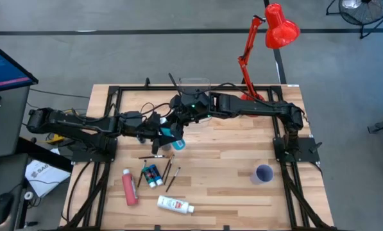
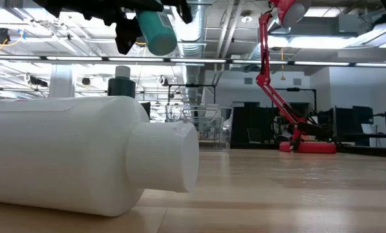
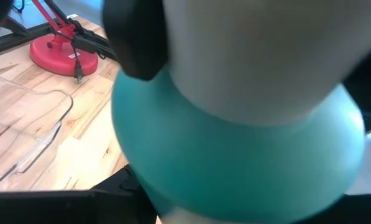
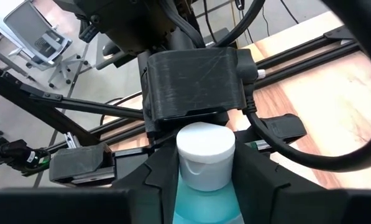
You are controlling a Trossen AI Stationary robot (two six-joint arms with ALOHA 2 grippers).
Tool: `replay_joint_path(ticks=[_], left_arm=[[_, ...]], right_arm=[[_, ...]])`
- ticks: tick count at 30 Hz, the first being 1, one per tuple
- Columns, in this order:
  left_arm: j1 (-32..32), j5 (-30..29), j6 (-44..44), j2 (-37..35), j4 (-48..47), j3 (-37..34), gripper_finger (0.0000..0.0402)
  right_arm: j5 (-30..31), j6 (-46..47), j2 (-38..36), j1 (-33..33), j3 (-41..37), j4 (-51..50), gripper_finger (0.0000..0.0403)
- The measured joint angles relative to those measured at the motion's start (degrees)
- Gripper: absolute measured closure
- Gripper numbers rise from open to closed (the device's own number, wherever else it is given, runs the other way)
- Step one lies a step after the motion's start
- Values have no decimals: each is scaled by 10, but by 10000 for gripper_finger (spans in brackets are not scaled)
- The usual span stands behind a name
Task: Pick & Place Paint Supplies
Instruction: Put the light blue paint bottle into the transparent bin
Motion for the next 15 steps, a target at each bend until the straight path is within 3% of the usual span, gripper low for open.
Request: replay_joint_path(ticks=[15], left_arm=[[0,1,2,0,0,0,215]], right_arm=[[2,10,0,1,0,-5,296]])
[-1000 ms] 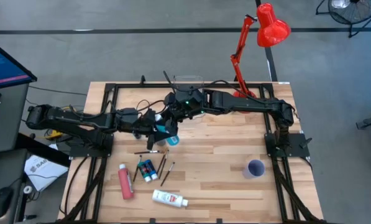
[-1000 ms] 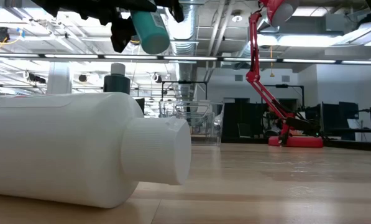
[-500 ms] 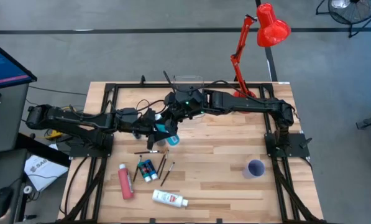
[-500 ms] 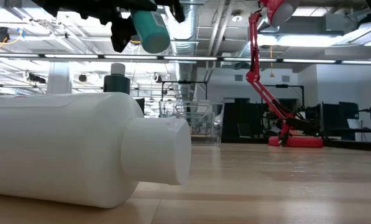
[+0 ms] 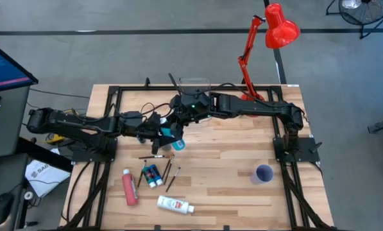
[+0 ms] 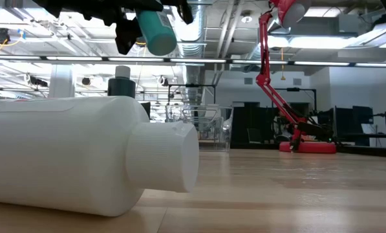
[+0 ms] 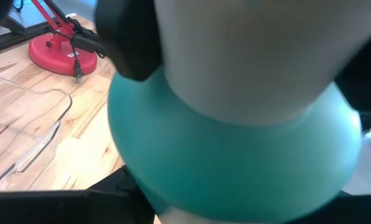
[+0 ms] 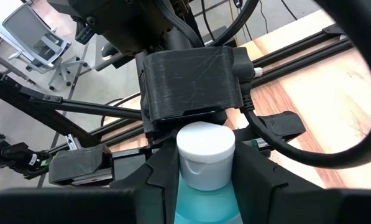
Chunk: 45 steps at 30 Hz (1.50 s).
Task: Pick & Place Paint Supplies
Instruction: Put the light blue paint bottle into the transparent bin
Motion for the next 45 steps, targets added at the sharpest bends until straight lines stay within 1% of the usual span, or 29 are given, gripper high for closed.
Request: replay_joint_path(ticks=[6,14,20,23,26,28,30,33,38,43,45], left_arm=[[0,0,4,0,0,0,198],[0,-30,-7,0,-21,0,150],[0,-37,-15,-1,-29,0,116],[0,-47,-14,-9,-34,0,108],[1,-72,-13,-31,-51,0,108],[4,-88,-12,-44,-65,0,108],[13,-91,-10,-63,-84,0,108],[28,-96,-10,-87,-106,0,108],[50,-96,-11,-123,-118,0,108],[60,-95,-11,-142,-127,0,108],[60,-95,-11,-145,-134,0,108]], right_arm=[[13,4,-1,1,0,-4,296],[29,6,-3,1,-1,-25,296],[38,7,-3,2,-1,-27,296],[57,8,-9,1,-1,-38,296],[82,8,-22,0,-1,-47,296],[111,2,-32,0,-1,-55,296],[137,2,-43,0,0,-54,296],[197,-7,-52,0,0,-57,296],[284,-25,-62,0,0,-55,296],[363,-66,-61,-4,0,-35,297],[382,-88,-61,-12,0,-30,297]])
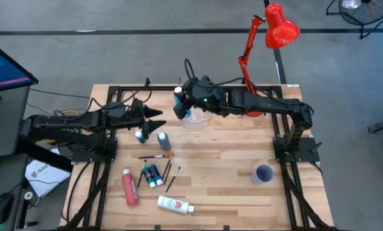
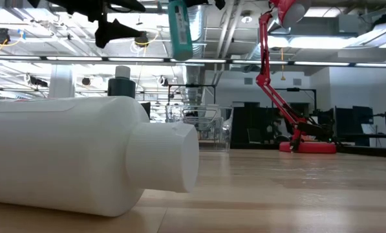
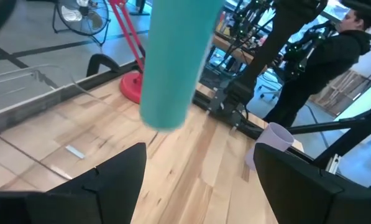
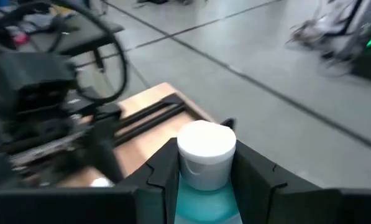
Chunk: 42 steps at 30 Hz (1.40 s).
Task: Pick & Place Paint Supplies
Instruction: Put the light blue paint bottle into the transparent bin
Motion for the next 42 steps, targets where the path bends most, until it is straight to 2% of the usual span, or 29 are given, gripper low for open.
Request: replay_joint_path(ticks=[4,13,18,28,35,42], left_arm=[[4,-2,0,1,-3,0,108],[12,-8,0,7,-18,0,108],[11,-13,-1,7,-26,-3,108],[11,-35,-18,7,-26,-45,108],[11,-56,-33,7,-22,-68,108],[12,-100,-32,7,-16,-73,108]], right_arm=[[5,-42,0,-32,-5,34,297],[-15,-67,-5,-108,-93,151,297],[-30,-67,-3,-126,-147,215,297],[-44,-65,-5,-167,-293,449,297],[-60,-43,-2,-208,-388,559,297],[-79,-45,18,-219,-415,613,297]])
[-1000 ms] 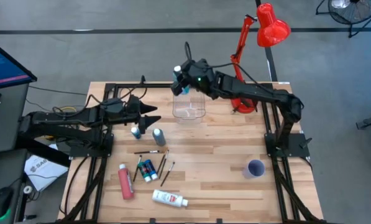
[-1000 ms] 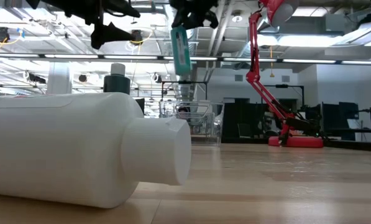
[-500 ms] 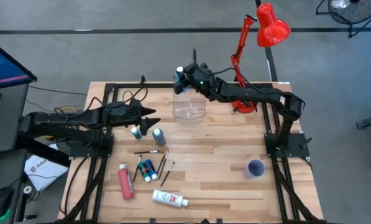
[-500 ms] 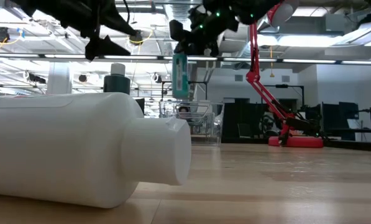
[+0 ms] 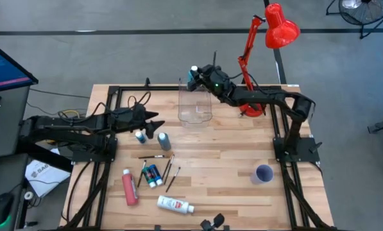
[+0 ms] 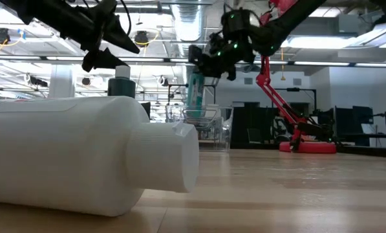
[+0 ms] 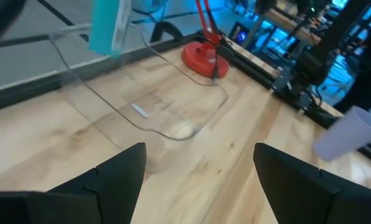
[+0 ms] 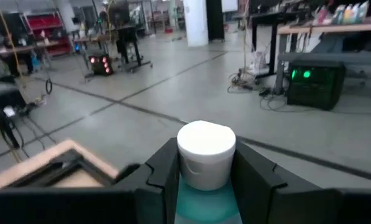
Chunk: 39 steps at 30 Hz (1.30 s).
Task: Pick & Place Paint Supplies
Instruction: Put the light blue paint bottle into the transparent bin
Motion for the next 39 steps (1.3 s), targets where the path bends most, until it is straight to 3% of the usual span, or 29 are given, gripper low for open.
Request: replay_joint_path(ticks=[9,22,28,39], left_arm=[[15,-6,0,0,3,0,108],[15,-9,1,0,5,0,108],[15,-13,4,0,5,0,108],[15,-19,16,0,5,0,108]], right_arm=[[-9,-6,46,3,-1,-21,297],[26,11,72,-6,0,-20,291],[81,15,71,-1,0,-47,297],[82,45,71,-9,0,-61,290]])
